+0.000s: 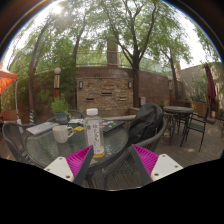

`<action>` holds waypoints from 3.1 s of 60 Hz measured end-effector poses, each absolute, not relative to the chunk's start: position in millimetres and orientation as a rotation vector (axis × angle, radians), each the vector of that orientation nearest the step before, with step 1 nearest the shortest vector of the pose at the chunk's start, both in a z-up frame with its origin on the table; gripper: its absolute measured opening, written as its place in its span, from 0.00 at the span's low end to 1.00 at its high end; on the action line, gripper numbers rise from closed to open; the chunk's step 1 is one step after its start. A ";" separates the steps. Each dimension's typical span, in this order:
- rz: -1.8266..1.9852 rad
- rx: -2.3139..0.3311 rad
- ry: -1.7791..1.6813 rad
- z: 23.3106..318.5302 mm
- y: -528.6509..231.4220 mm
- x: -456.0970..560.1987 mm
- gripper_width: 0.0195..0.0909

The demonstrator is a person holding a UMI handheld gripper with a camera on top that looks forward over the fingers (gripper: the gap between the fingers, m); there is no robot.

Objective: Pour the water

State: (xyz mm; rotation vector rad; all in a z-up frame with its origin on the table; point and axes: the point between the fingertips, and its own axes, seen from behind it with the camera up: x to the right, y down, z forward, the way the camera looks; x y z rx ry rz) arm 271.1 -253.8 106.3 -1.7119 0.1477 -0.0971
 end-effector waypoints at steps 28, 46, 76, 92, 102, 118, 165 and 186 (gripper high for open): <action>-0.060 -1.692 0.127 74.1 -84.3 221.5 0.90; -0.141 -1.726 0.183 69.3 -62.8 226.8 0.49; -1.418 -1.297 -1.118 171.1 30.4 135.8 0.36; -1.864 -0.810 -1.700 178.9 66.3 115.0 0.36; -1.900 -0.693 -1.739 190.8 65.8 98.1 0.37; -1.794 -0.746 -1.616 190.9 50.7 88.4 0.37; 0.065 -1.708 0.040 87.6 85.6 212.6 0.37; 0.034 -1.713 -0.013 75.3 89.2 204.3 0.39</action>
